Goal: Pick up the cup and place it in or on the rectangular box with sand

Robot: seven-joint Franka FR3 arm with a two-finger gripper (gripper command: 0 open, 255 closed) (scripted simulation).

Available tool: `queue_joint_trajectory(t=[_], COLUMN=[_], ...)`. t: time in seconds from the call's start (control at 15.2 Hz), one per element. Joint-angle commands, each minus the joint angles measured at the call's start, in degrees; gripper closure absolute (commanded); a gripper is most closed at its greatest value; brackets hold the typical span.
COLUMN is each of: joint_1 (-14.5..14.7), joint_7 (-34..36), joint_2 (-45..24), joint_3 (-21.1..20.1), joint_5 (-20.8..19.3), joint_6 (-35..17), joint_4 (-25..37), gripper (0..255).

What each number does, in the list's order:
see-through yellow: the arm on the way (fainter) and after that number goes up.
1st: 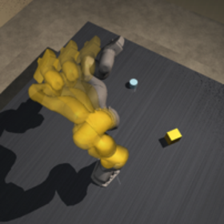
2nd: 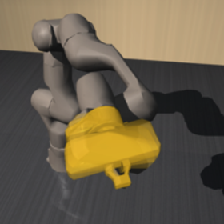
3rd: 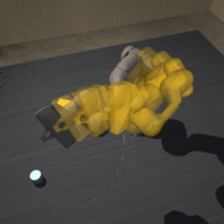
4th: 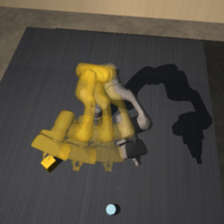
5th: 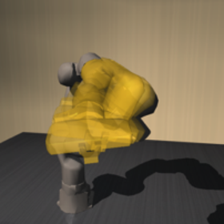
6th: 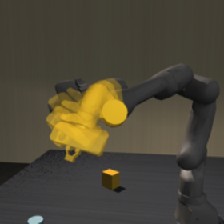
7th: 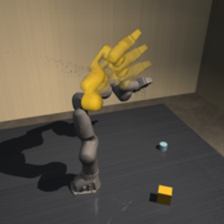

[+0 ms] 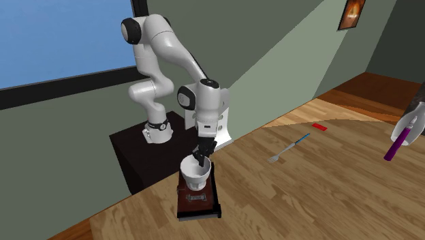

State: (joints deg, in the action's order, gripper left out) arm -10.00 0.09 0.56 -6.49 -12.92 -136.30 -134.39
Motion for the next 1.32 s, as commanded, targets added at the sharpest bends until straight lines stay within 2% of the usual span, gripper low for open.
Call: queue_joint_trajectory(t=[0.0, 0.07, 0.13, 0.46, 0.73, 1.25], joint_1=[0.0, 0.0, 0.0, 0.0, 0.64, 0.64], joint_7=[0.0, 0.0, 0.0, 0.0, -1.36, -1.36], joint_2=[0.01, 0.01, 0.01, 0.02, 4.74, 4.74], joint_3=[0.0, 0.0, 0.0, 0.0, -0.53, -0.52], joint_5=[-0.01, -0.01, -0.01, -0.01, 2.1, 2.1], joint_6=[-0.02, -0.02, -0.02, -0.03, 7.14, 7.14], joint_4=[0.01, 0.01, 0.01, -0.01, 2.52, 2.52], gripper=[255, 255, 0, 0, 0, 0])
